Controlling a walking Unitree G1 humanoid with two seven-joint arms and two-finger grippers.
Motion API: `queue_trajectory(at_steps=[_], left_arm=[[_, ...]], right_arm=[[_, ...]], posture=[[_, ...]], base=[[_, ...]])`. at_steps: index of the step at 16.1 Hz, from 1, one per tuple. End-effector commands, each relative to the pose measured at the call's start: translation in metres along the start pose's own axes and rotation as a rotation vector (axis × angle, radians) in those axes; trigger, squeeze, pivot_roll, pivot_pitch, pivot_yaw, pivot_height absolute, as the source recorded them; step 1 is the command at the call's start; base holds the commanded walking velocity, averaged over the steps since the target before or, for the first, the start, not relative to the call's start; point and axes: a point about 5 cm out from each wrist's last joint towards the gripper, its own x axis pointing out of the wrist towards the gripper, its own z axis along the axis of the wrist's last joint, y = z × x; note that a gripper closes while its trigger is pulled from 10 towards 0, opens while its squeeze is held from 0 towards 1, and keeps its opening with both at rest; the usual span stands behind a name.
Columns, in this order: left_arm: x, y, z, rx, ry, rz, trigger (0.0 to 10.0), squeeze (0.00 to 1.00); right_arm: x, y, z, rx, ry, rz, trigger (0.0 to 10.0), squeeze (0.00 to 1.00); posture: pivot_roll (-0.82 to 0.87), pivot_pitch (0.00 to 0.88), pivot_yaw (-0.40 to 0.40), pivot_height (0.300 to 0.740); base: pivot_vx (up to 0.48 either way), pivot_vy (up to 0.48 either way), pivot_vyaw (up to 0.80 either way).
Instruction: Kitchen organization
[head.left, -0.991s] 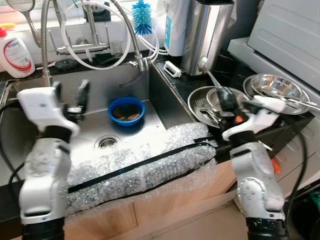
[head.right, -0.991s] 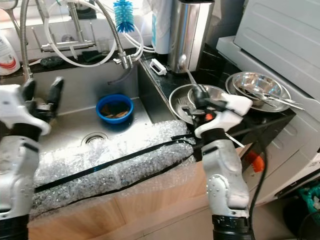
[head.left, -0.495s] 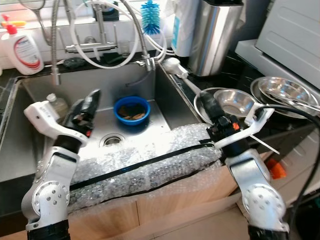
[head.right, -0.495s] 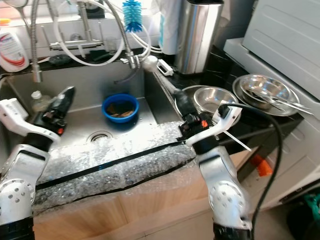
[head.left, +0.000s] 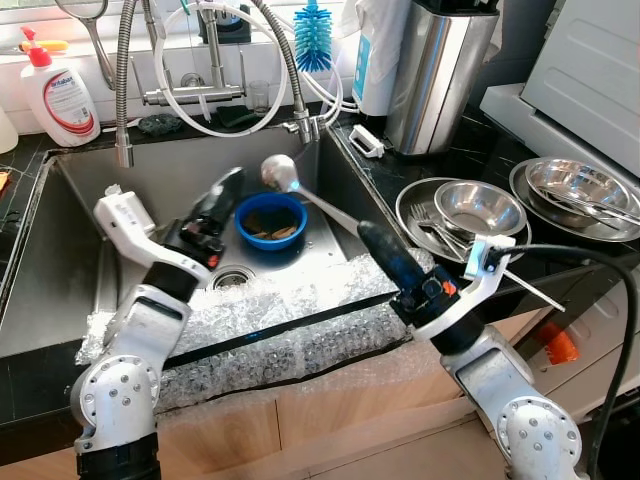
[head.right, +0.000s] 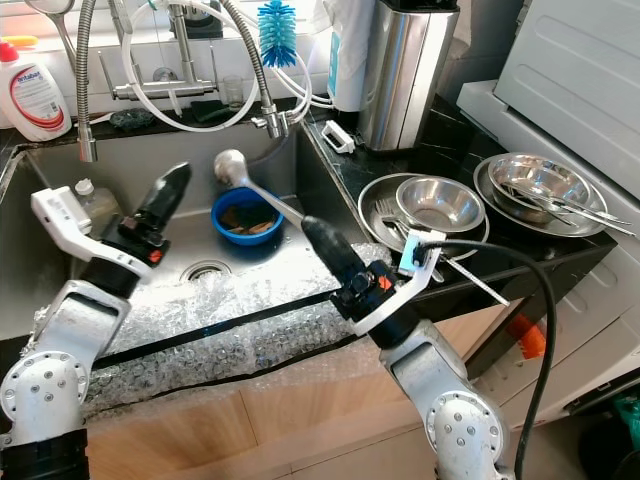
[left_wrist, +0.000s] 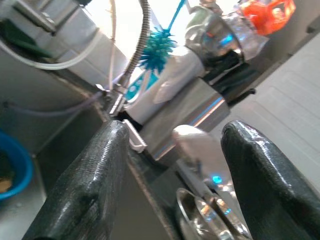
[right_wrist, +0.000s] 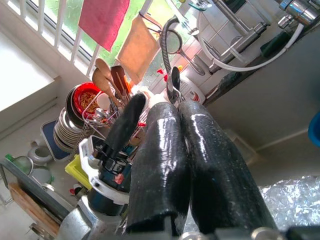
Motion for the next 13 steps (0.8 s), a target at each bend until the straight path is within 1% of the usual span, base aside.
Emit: queue_trajectory(at_steps=[1,4,8,10,13], left_arm=[[-0.002,-0.006,-0.002,-0.015,0.016,-0.019,10.0,0.0],[-0.003,-0.01,-0.007,-0.051,0.031,-0.028,10.0,0.0],[-0.006,-0.016,-0.014,-0.089,0.061,-0.045,10.0,0.0],[-0.007,-0.023,-0.016,-0.127,0.065,-0.095,10.0,0.0],[-0.009,-0.026,-0.018,-0.146,0.077,-0.115,10.0,0.0]], right_arm=[[0.0,0.007,0.002,-0.013,0.001,0.037,10.0,0.0],[0.002,0.009,-0.001,-0.006,0.017,0.06,10.0,0.0],[0.006,0.012,0.0,-0.011,-0.001,0.094,10.0,0.0],[0.006,0.01,-0.004,-0.018,0.027,0.093,10.0,0.0],[0.006,0.012,-0.008,-0.022,0.049,0.106,10.0,0.0]], posture=[[0.03,0.03,-0.042,0.74],[0.03,0.035,-0.042,0.74],[0.03,0.034,-0.042,0.74],[0.04,0.031,-0.045,0.74],[0.04,0.033,-0.045,0.74]], base=[[0.0,0.0,0.0],[0.0,0.0,0.0],[0.0,0.0,0.0],[0.0,0.0,0.0],[0.0,0.0,0.0]])
